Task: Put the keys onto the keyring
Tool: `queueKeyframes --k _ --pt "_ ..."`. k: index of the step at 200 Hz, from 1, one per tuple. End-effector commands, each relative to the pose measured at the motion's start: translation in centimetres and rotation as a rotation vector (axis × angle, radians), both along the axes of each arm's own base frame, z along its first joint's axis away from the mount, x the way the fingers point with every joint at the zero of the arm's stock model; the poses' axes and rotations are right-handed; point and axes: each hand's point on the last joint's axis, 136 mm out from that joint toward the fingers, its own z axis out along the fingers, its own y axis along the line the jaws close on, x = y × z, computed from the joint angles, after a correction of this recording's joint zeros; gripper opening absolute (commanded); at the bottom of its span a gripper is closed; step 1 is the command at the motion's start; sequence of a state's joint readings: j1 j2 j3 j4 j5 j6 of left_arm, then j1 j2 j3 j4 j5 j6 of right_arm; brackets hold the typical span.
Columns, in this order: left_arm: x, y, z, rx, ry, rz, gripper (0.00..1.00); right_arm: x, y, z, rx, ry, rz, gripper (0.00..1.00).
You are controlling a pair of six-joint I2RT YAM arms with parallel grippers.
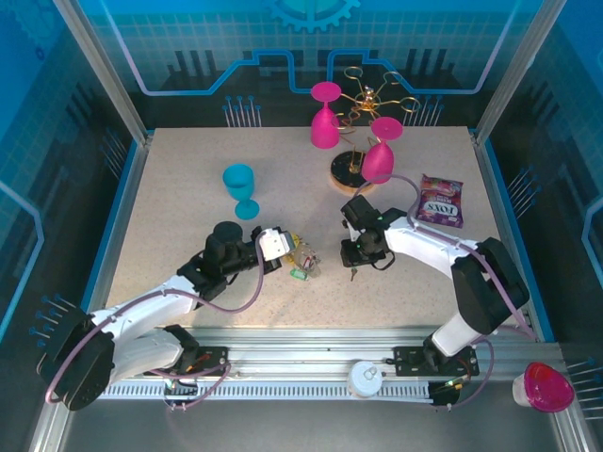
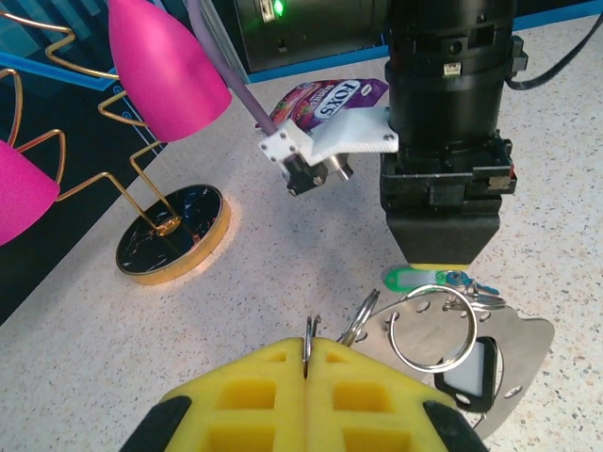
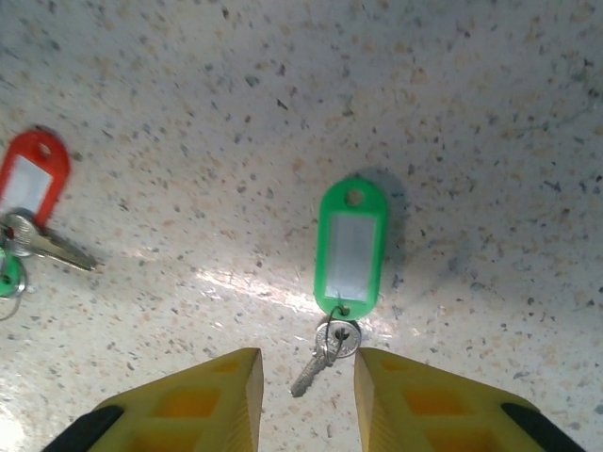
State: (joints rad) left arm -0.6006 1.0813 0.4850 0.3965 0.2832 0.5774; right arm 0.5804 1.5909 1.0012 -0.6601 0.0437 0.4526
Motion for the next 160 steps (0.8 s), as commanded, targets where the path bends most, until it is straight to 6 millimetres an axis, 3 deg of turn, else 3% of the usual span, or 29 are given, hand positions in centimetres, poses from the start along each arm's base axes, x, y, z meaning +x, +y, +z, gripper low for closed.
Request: queueKeyframes --k 1,94,160 --pt "-0.3 -0.1 0.9 -0.029 -0.004 0.002 0.00 -0.5 -0.3 -0.3 -0.066 0.040 0.019 0.31" --pt "-0.7 -0.3 0.7 -0.015 -0.008 -0.026 0.00 -1.1 -0.2 -2.2 -0.152 0.121 0.089 0.25" --pt "-0.8 -0.3 0.8 -0.016 -0.016 -0.033 0.00 -0.9 -0.7 -2.5 -0.194 0.120 0.078 0.19"
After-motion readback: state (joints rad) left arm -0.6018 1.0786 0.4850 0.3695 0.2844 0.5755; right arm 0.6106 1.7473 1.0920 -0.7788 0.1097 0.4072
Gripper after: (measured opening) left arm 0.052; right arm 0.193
